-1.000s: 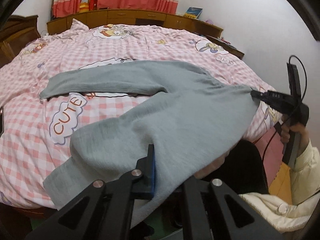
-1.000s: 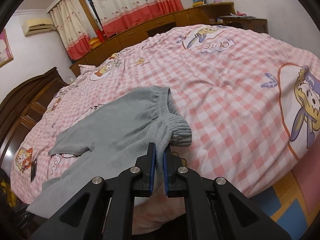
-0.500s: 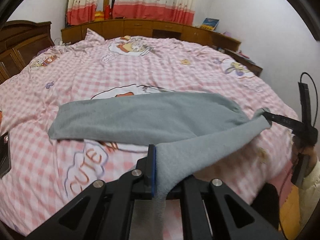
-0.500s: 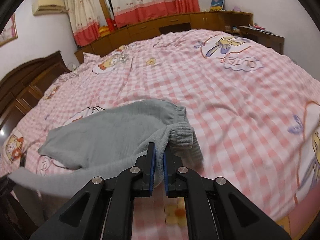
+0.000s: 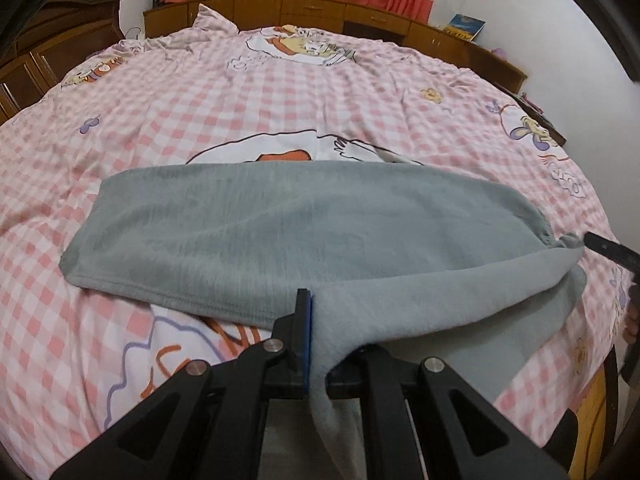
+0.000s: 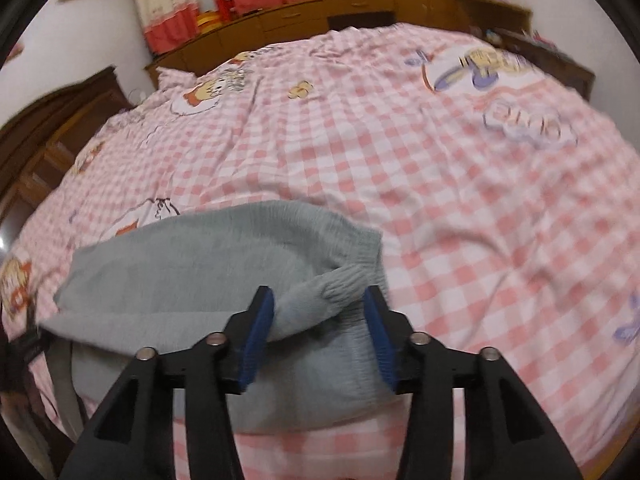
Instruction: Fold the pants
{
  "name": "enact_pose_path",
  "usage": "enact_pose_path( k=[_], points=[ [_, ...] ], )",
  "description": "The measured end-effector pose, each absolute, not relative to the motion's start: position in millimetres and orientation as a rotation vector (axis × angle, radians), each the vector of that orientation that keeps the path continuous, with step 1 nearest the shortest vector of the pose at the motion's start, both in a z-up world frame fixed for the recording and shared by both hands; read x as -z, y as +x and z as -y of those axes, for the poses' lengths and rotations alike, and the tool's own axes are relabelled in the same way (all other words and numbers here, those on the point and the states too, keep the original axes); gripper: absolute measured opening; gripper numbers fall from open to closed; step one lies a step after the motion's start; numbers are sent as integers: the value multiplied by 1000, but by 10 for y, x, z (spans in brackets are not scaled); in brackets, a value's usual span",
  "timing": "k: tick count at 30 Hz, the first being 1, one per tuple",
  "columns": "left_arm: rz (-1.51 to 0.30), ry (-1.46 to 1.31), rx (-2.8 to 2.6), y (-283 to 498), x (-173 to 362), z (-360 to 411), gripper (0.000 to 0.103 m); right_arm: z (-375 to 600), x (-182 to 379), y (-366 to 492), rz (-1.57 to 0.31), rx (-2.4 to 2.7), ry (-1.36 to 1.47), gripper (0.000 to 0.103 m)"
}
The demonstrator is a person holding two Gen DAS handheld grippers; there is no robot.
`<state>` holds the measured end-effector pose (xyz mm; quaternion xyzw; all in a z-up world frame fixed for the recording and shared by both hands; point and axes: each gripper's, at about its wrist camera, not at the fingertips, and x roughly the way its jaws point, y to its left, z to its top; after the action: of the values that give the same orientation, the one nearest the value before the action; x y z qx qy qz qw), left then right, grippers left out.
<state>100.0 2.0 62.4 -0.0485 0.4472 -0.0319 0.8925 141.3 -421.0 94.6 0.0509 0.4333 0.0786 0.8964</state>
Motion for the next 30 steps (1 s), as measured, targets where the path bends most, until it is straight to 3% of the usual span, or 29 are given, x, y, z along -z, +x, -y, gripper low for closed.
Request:
enact_pose_path(
  k=[8,16,17,18,19,24,30],
  points=[
    [-928,-105,71,1061,-596,-7,4,4192,-896,1522,-937,-226,-105,53],
    [-910,-98,63,1005,-645,26,4,4094,-608,1992,-989,-282,-83,53],
    [-902,-96,63,981,-664,31,4,4099,-564,2032,-1006,-287,-45,47],
    [-891,-93,62,953,-701,38,4,4101,-541,2040,-1009,-296,-21,32],
    [-877,-93,61,921,-744,38,4,4097,-535,2034,-1001,-293,-11,26],
    [-825,-74,63,875,-1084,81,4,4184,-726,1847,-890,-260,38,24],
    [-855,-16,67,1404,-1165,133,4,4291,-887,1934,-841,-186,41,24]
  ],
)
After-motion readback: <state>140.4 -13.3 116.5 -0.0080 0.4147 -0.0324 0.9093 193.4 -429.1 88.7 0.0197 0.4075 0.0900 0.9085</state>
